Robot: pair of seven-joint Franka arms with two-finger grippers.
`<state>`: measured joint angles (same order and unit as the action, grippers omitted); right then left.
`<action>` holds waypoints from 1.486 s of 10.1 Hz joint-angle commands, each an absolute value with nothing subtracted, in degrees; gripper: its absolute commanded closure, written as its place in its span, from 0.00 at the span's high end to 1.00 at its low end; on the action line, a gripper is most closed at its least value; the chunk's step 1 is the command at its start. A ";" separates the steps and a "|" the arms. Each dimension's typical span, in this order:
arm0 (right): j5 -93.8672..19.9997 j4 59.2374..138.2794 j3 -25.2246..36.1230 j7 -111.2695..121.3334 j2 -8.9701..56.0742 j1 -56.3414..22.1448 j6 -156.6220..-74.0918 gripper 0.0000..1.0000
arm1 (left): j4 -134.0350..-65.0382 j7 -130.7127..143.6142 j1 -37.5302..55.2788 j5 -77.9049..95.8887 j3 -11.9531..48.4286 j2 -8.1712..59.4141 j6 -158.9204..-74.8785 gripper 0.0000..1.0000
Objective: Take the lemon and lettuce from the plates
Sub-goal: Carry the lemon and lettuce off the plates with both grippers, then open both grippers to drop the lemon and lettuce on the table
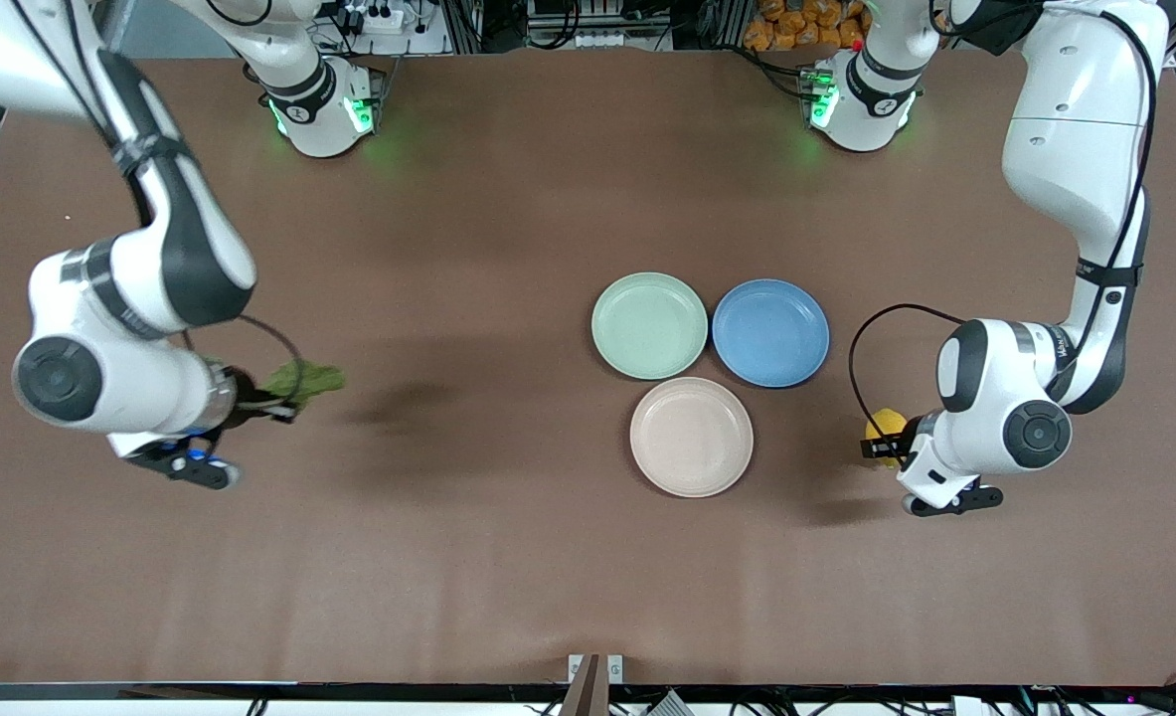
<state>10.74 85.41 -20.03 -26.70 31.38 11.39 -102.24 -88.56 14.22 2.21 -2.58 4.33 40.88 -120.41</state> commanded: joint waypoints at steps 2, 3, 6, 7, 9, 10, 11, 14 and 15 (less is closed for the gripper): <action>11.60 101.02 -14.60 -20.04 31.11 12.74 -125.15 0.00 | -89.38 14.23 1.58 -1.85 4.48 38.51 -119.09 1.00; 11.60 102.29 -13.72 -20.04 33.11 12.74 -129.51 0.00 | -90.86 15.11 1.41 -1.24 4.66 36.58 -119.18 1.00; 11.25 101.87 -13.45 -20.56 31.48 12.75 -128.25 1.00 | -104.71 15.38 0.62 0.60 4.75 26.32 -125.30 1.00; 10.99 101.52 -13.71 -20.57 29.64 12.66 -125.62 1.00 | -110.25 15.38 0.35 1.05 4.75 22.02 -127.94 1.00; 8.63 100.82 -13.97 -20.22 24.28 12.13 -119.56 1.00 | -117.48 15.38 -0.52 1.14 4.75 14.36 -128.67 1.00; 7.13 100.29 -14.24 -20.13 22.17 12.04 -117.27 1.00 | -120.73 15.38 -0.53 1.14 4.75 11.02 -128.67 1.00; 6.95 100.20 -15.54 -20.21 19.71 12.04 -115.42 1.00 | -123.37 15.47 -0.44 1.14 4.75 8.12 -128.67 1.00; 6.77 97.66 -18.71 -20.48 13.12 12.22 -108.83 1.00 | -120.00 14.86 0.00 0.44 4.83 7.38 -127.09 1.00; 6.16 96.52 -19.07 -20.30 10.75 12.13 -106.29 1.00 | -118.93 14.94 0.09 0.44 5.01 6.51 -125.78 1.00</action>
<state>7.86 97.03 -18.37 -20.59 14.81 11.77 -109.65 -120.40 15.34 -0.03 -0.11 4.69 7.73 -126.96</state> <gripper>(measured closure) 0.000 0.000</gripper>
